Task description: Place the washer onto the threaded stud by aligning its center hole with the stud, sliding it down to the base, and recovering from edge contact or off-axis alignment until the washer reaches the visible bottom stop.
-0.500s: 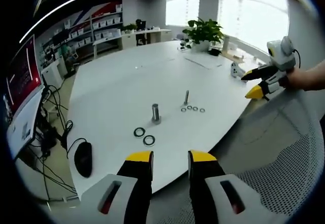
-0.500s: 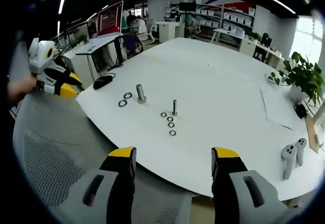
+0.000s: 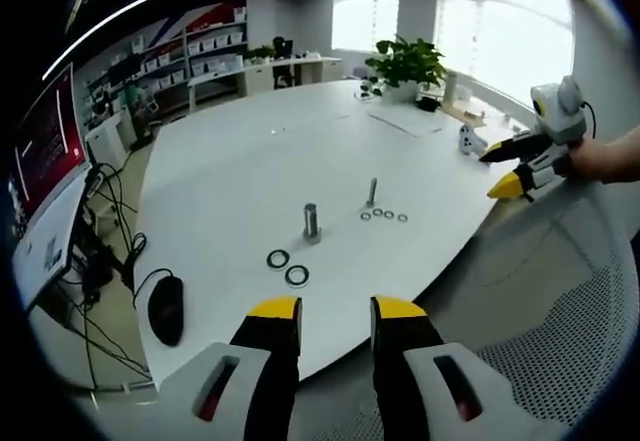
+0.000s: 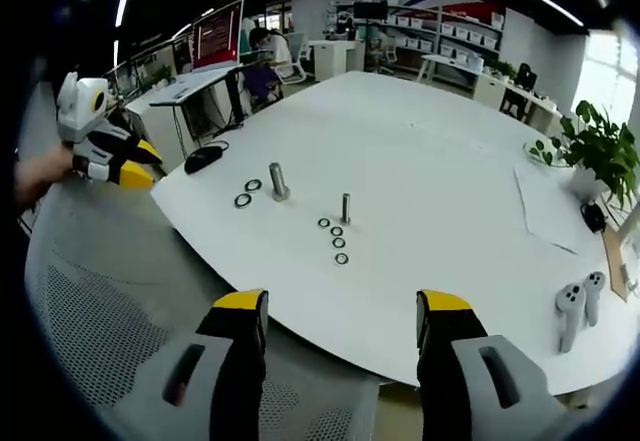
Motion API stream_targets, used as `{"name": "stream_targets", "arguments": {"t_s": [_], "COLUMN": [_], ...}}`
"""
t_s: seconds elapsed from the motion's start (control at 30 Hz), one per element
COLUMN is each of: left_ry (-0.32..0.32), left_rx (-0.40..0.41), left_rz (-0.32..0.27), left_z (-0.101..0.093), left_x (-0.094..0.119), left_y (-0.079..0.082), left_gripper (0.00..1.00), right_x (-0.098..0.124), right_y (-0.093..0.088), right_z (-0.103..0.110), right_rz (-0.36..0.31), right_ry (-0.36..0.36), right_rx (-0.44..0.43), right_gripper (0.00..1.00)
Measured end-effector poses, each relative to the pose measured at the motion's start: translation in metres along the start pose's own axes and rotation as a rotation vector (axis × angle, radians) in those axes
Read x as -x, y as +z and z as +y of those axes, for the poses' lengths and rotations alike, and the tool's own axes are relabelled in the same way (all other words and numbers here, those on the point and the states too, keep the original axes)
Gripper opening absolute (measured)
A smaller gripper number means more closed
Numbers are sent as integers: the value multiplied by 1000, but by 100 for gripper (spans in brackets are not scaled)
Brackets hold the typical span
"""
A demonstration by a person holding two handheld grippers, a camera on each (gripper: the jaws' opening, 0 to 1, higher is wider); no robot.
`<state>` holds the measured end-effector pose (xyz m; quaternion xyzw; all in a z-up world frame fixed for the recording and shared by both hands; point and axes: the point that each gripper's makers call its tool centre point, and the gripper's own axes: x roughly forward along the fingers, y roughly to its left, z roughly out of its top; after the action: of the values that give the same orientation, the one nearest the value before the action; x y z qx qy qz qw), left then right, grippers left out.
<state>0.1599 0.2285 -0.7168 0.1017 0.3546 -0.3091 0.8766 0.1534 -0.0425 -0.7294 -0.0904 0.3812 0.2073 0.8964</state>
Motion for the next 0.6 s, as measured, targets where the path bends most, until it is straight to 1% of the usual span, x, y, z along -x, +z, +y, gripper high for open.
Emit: {"name": "stream_targets", "arguments": {"t_s": [0.17,0.3,0.4,0.53,0.6], "left_ry": [3,22,34,35,45], "left_rx": [1,6,12,9,16], "left_rz": [16,10,30,65,83], "left_z": [1,4,6,6,8], "left_x": [-1,0,-1,-3,-4], "left_y": [-3,-2,-7,-12,-16], "left_gripper": [26,26,26,26,26], "right_x": [1,3,3,1,1], "right_y": [2,5,6,4,6], "right_z": [-1,0,2,6,8], "right_rz": [-14,-31,-40,-30,-36], "right_ry": [-1,8,17,39,50], "right_rx": [-11,-25,-22,-12,-13], "right_gripper": [62,60,60,60,60]}}
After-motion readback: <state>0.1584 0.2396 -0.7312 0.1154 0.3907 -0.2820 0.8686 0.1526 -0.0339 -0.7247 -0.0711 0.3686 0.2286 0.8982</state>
